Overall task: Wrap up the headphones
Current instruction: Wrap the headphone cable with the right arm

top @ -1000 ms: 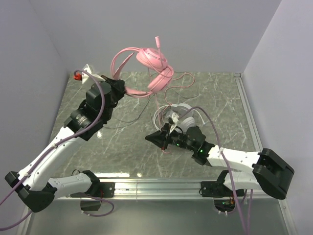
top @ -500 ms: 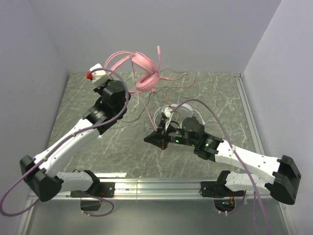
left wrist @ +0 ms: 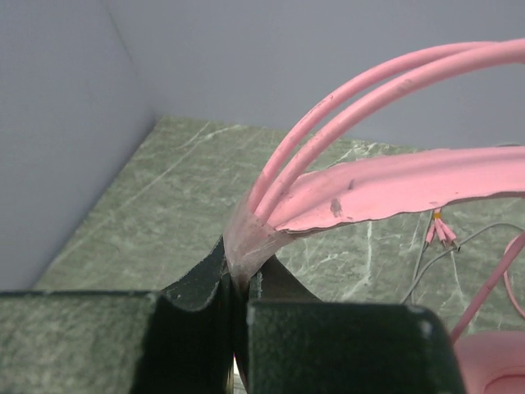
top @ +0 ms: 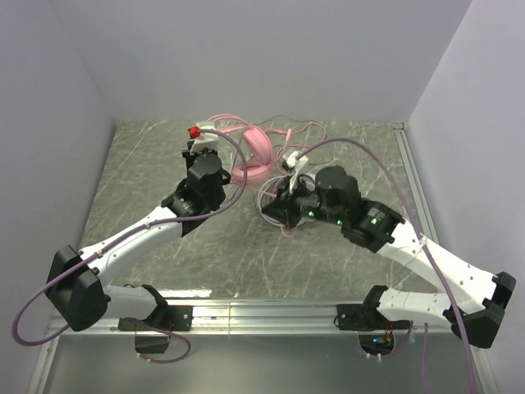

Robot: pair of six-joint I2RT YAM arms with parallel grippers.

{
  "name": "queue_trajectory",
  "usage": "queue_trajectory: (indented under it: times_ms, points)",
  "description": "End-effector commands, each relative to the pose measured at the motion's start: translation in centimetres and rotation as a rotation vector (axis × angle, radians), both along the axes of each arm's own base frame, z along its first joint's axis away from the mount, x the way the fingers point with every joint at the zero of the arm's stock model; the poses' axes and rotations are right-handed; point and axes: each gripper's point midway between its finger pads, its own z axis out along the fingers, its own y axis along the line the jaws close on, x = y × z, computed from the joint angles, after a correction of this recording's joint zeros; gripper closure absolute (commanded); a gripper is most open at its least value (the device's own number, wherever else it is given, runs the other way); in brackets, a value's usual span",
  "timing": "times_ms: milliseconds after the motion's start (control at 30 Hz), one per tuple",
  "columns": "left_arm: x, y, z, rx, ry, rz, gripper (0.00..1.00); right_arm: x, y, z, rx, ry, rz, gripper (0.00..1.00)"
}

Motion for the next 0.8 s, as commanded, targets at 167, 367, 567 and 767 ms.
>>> queue_trajectory:
  times_ms: [167,367,567,767]
  points:
    - [-0.5,-0.9,0.5,0.154,0.013,-0.093,1.00,4.3,-5.1,8.2,-0.035,-0.148,-0.139,1.00]
    - [-1.6,-1.5,-0.4,0.226,0.071,-0.158,1.00,6.9,-7.8,8.8,-0.123,-0.191,-0.266,1.00]
    - [-2.2,-2.0,-0.5,0.313,0.133,-0.180,1.00,9.0,-10.6,9.1,-0.180,-0.239,-0.441,1.00]
    - [-3.8,-3.8,-1.6,0.324,0.205,-0.356,1.00,12.0,-12.5,8.6,-0.258,-0.287,-0.575,1.00]
